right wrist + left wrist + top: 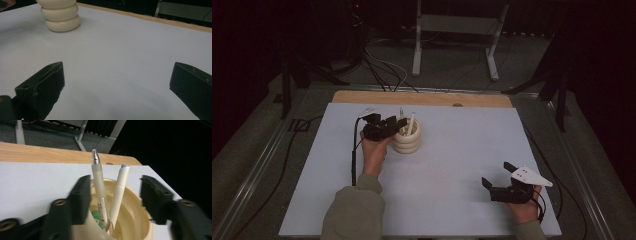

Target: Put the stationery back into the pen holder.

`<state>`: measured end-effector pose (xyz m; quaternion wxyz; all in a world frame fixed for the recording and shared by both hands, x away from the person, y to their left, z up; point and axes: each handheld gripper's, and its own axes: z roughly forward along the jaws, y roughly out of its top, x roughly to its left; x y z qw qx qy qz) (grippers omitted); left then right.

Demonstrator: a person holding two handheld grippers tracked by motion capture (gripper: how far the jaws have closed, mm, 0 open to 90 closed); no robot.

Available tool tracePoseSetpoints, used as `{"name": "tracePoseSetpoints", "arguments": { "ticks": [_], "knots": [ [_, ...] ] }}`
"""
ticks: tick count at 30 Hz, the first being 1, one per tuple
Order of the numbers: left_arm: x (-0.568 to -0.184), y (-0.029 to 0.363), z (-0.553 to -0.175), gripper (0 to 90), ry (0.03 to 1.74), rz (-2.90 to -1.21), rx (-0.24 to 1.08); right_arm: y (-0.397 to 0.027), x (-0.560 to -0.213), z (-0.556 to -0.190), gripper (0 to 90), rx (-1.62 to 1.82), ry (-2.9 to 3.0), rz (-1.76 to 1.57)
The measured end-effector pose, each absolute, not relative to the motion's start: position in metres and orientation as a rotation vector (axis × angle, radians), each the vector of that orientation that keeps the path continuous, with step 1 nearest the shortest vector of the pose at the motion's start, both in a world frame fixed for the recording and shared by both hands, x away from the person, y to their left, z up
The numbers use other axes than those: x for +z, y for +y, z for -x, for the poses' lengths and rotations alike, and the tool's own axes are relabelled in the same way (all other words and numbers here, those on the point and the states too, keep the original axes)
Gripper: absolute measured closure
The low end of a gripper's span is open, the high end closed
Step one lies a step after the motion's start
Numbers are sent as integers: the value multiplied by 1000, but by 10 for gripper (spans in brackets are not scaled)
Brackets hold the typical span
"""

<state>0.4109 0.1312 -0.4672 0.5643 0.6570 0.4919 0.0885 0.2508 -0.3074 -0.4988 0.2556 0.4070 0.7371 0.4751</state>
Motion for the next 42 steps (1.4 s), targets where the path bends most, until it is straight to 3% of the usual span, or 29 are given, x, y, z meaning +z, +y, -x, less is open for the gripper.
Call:
{"name": "tracePoseSetpoints", "arguments": {
  "ticks": [7,14,20,42],
  "knots": [
    [-467,135,-412,190,1152,-1530,134,-307,-499,-251,0,1290,2002,-1105],
    [-463,140,-408,146,1136,-1543,128,-307,-499,-251,0,1289,2003,-1104],
    [-458,147,-402,15,1142,-1550,152,-307,-499,-251,0,1289,2004,-1104],
    [-453,187,-370,1,1160,-1595,235,-306,-499,-251,0,1288,2006,-1106]
  ]
}}
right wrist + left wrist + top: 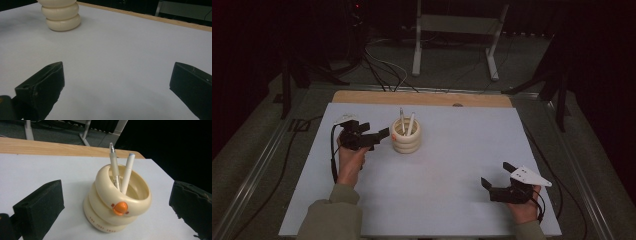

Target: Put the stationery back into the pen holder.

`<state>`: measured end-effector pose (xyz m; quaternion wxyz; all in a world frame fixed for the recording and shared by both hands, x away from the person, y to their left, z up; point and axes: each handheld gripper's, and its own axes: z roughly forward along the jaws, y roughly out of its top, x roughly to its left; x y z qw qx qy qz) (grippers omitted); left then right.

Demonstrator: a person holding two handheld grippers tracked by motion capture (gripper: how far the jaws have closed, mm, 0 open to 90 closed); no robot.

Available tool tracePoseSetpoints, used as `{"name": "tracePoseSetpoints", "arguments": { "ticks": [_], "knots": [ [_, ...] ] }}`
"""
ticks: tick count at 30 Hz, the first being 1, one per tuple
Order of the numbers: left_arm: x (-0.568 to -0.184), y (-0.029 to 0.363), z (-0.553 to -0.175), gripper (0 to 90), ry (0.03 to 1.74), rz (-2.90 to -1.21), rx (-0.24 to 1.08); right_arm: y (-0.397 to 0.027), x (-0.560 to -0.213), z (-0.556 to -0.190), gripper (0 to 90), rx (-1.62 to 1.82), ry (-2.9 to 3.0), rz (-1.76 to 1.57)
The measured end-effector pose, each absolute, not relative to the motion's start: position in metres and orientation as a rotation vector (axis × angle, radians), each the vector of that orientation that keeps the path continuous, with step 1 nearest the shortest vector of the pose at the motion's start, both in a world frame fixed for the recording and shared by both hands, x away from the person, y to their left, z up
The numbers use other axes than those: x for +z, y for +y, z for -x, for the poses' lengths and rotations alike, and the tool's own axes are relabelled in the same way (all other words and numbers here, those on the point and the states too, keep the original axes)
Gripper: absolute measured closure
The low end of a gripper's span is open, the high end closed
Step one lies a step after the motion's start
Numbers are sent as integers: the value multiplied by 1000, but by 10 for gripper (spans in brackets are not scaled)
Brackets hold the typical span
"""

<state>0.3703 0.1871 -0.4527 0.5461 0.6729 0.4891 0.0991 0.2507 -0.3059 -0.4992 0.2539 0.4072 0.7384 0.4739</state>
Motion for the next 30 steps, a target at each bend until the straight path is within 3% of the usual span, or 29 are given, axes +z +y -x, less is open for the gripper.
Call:
{"name": "tracePoseSetpoints", "arguments": {
  "ticks": [30],
  "knots": [
    [-461,205,-316,1,1101,-1696,356,-305,-499,-250,0,1286,2003,-1103]
  ]
}}
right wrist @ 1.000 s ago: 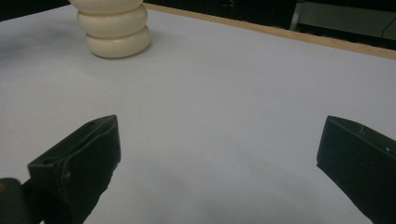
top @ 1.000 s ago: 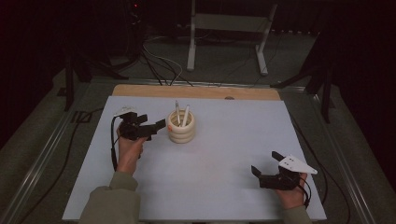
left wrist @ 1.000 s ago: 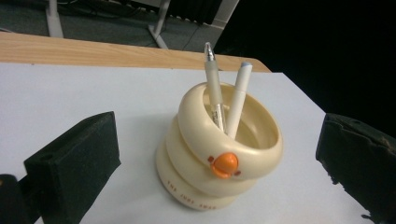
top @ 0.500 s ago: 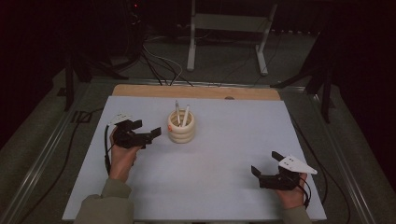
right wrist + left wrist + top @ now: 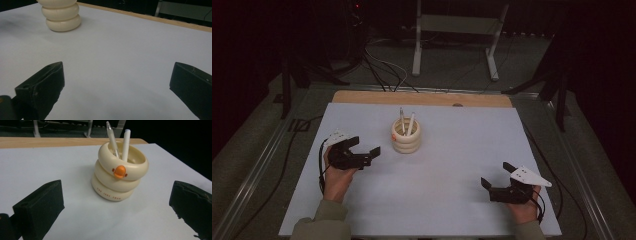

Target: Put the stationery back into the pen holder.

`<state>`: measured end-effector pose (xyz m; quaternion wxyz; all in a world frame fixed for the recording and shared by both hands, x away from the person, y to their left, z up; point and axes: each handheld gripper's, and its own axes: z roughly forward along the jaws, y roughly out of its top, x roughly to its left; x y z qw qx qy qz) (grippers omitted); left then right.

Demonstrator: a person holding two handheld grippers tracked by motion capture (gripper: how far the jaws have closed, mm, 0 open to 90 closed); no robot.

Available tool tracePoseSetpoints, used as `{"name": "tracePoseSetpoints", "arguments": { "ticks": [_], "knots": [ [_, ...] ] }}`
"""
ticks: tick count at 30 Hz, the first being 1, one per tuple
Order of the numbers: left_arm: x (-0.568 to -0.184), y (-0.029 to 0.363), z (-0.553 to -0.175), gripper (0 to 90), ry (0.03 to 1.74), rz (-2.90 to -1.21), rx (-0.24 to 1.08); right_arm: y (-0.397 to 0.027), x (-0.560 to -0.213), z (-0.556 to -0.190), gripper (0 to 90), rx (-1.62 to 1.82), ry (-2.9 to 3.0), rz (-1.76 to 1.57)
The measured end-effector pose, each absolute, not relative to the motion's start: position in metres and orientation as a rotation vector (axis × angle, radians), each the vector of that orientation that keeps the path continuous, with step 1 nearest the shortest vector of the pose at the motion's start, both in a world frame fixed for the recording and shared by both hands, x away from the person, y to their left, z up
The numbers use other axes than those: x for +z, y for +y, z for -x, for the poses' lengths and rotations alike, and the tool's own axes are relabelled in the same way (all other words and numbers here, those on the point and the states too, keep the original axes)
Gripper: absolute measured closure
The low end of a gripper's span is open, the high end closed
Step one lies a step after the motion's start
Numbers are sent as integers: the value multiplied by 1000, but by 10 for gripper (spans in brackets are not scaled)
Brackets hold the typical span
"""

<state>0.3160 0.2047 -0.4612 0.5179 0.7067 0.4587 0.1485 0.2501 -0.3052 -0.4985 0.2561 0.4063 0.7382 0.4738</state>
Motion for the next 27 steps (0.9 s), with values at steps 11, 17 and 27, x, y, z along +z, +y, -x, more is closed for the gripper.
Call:
{"name": "tracePoseSetpoints", "arguments": {
  "ticks": [11,17,27],
  "knots": [
    [-469,217,-296,1,1097,-1707,398,-304,-498,-250,0,1287,2001,-1102],
    [-472,226,-282,1,1090,-1686,442,-303,-497,-250,0,1286,1997,-1103],
    [-474,230,-265,1,1079,-1681,501,-296,-495,-254,0,1303,1988,-1113]
  ]
}}
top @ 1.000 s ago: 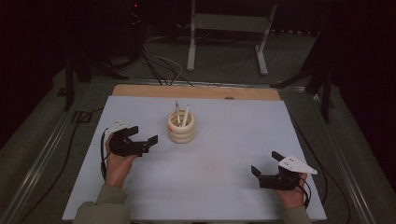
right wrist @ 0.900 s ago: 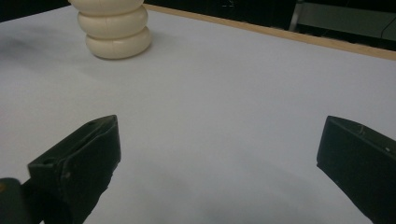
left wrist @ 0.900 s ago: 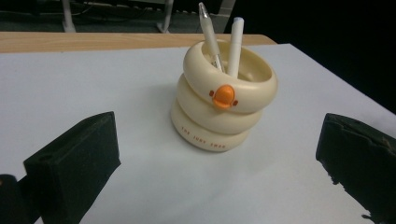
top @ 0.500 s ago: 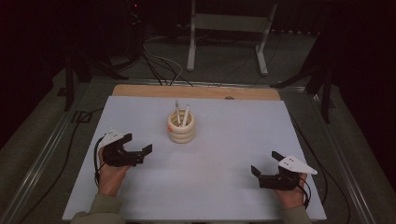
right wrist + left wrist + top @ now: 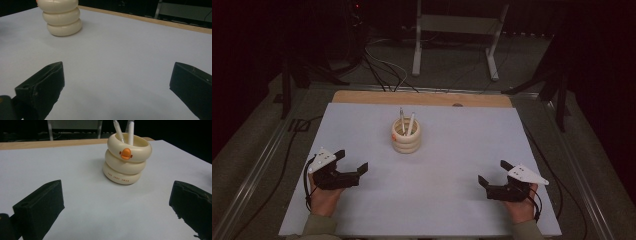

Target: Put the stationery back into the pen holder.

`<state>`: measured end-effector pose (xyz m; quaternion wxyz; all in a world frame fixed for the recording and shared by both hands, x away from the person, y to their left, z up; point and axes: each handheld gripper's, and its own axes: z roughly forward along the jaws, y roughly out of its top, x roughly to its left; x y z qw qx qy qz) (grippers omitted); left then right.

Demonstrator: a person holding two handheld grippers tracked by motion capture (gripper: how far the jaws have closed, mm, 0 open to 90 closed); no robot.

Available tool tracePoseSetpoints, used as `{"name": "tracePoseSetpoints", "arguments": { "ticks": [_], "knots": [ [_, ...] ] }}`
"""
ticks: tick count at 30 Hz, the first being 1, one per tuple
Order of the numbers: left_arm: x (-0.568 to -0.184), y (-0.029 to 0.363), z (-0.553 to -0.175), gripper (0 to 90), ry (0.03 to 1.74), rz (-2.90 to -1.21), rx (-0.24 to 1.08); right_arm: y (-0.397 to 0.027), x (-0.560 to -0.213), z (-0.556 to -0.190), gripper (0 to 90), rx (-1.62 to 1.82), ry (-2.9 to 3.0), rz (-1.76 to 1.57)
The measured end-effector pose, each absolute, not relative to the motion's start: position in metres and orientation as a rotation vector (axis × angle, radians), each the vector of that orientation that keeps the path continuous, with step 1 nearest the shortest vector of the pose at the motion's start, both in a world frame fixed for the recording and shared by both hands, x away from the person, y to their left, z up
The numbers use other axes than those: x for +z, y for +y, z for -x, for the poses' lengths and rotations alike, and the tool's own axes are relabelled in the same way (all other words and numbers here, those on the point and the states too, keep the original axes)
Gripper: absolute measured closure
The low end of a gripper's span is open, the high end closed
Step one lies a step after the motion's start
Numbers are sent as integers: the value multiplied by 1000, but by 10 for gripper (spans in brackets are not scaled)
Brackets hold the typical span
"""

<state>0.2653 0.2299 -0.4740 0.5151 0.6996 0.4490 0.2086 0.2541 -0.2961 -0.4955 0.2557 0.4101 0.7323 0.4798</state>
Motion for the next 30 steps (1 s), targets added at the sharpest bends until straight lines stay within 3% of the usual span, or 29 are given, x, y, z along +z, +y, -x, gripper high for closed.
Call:
{"name": "tracePoseSetpoints", "arguments": {
  "ticks": [30],
  "knots": [
    [-483,245,-251,2,1118,-1619,597,-304,-498,-258,0,1300,1963,-1181]
  ]
}}
